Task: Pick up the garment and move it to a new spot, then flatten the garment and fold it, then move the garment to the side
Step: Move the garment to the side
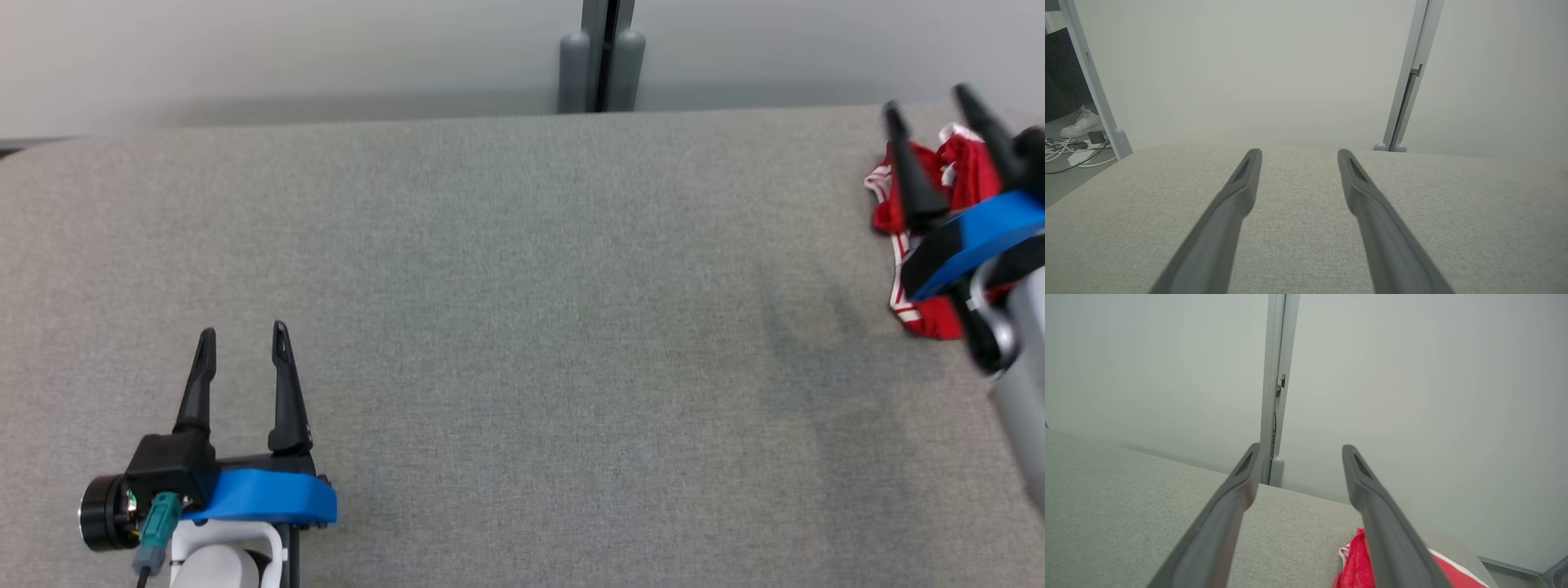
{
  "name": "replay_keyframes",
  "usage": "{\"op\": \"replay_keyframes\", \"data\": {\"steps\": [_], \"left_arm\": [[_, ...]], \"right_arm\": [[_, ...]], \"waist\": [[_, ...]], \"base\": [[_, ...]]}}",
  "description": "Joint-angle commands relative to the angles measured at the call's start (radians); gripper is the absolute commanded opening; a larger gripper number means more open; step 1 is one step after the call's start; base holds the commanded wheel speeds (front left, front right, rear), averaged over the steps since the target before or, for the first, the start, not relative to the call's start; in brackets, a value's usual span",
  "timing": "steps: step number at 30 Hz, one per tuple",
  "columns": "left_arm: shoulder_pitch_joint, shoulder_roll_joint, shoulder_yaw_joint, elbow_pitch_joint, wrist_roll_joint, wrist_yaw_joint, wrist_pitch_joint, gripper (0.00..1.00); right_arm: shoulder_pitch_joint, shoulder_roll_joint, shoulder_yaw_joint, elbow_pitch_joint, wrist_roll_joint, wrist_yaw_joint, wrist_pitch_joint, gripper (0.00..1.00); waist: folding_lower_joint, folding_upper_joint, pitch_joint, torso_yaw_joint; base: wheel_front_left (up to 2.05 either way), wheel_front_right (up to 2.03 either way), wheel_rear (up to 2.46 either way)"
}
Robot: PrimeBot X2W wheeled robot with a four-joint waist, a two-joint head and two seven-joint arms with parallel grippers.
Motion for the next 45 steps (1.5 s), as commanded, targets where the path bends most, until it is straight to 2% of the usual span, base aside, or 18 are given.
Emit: {"op": "replay_keyframes", "data": {"steps": [1, 8, 16, 31, 39, 45], "left_arm": [[0.019, 0.006, 0.001, -0.002, -0.005, 0.007, -0.004, 1.00], [0.059, 0.008, -0.007, -0.008, -0.013, 0.013, 0.011, 1.00], [0.089, 0.013, -0.014, -0.013, -0.020, 0.015, 0.025, 1.00], [0.107, 0.013, -0.032, -0.010, -0.036, 0.017, 0.033, 1.00], [0.107, 0.013, -0.038, 0.001, -0.044, 0.018, 0.033, 1.00], [0.110, 0.013, -0.042, 0.004, -0.051, 0.023, 0.037, 1.00]], "right_arm": [[0.041, 0.038, 0.001, -0.018, -0.009, 0.000, -0.008, 1.00], [0.176, 0.149, -0.024, -0.094, -0.026, 0.000, -0.018, 1.00], [0.359, 0.231, -0.100, -0.204, -0.048, 0.000, -0.009, 1.00], [0.712, 0.348, -0.281, -0.562, -0.164, 0.000, 0.111, 1.00], [0.788, 0.388, -0.343, -0.689, -0.181, 0.000, 0.159, 1.00], [0.820, 0.394, -0.365, -0.738, -0.197, 0.000, 0.189, 1.00]], "waist": [[0.0003, 0.0000, -0.035, -0.010], [0.0003, 0.0000, -0.099, -0.002], [0.0003, 0.0000, -0.146, -0.011], [0.0003, 0.0000, -0.175, 0.005], [0.0003, 0.0000, -0.184, 0.015], [0.0003, 0.0000, -0.192, 0.017]], "base": [[0.00, 0.00, 0.00], [0.00, 0.00, 0.00], [0.00, 0.00, 0.00], [0.00, 0.00, 0.00], [0.00, 0.00, 0.00], [0.00, 0.00, 0.00]]}}
